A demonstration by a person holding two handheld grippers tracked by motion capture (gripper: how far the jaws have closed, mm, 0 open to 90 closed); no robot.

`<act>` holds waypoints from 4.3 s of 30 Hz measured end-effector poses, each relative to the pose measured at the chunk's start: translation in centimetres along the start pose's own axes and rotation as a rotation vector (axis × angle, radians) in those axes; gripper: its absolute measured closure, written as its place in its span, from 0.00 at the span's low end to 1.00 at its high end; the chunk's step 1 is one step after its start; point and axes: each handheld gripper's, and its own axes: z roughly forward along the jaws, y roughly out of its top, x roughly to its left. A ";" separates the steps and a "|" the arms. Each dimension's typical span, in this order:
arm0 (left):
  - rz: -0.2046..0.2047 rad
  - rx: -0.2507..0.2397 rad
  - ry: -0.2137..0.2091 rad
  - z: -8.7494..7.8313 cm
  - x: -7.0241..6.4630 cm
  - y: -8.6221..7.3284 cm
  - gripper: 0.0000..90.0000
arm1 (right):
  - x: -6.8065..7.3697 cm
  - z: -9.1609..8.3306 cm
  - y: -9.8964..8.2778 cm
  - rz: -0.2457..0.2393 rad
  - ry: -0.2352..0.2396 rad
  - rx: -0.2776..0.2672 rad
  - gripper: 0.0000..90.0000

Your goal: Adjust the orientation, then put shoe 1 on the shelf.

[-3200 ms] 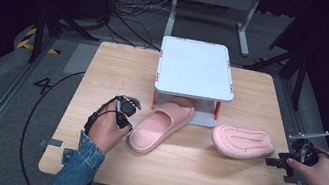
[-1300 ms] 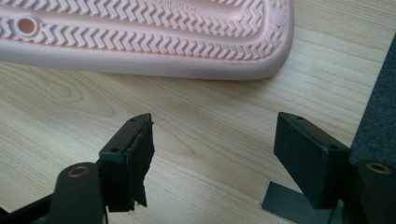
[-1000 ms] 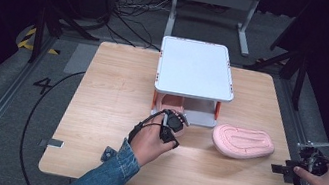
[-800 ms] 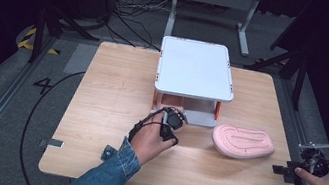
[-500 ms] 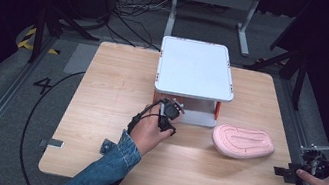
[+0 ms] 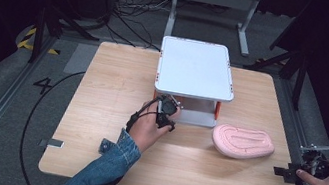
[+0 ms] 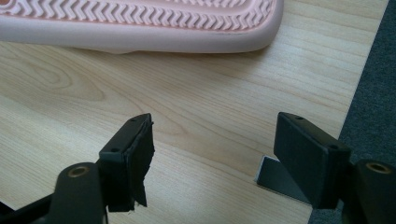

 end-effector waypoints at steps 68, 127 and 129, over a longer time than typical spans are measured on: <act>-0.223 0.119 -0.006 -9.2 8.6 -9.9 0.22 | 7.3 2.7 7.7 -0.274 -0.030 -0.182 0.91; -0.175 0.133 -0.084 -6.5 8.9 -6.6 0.22 | 6.8 3.2 2.8 -0.159 -0.080 -0.001 0.96; -0.176 0.130 -0.082 -6.5 8.9 -6.6 0.22 | 6.7 3.1 2.7 -0.155 -0.079 0.001 0.95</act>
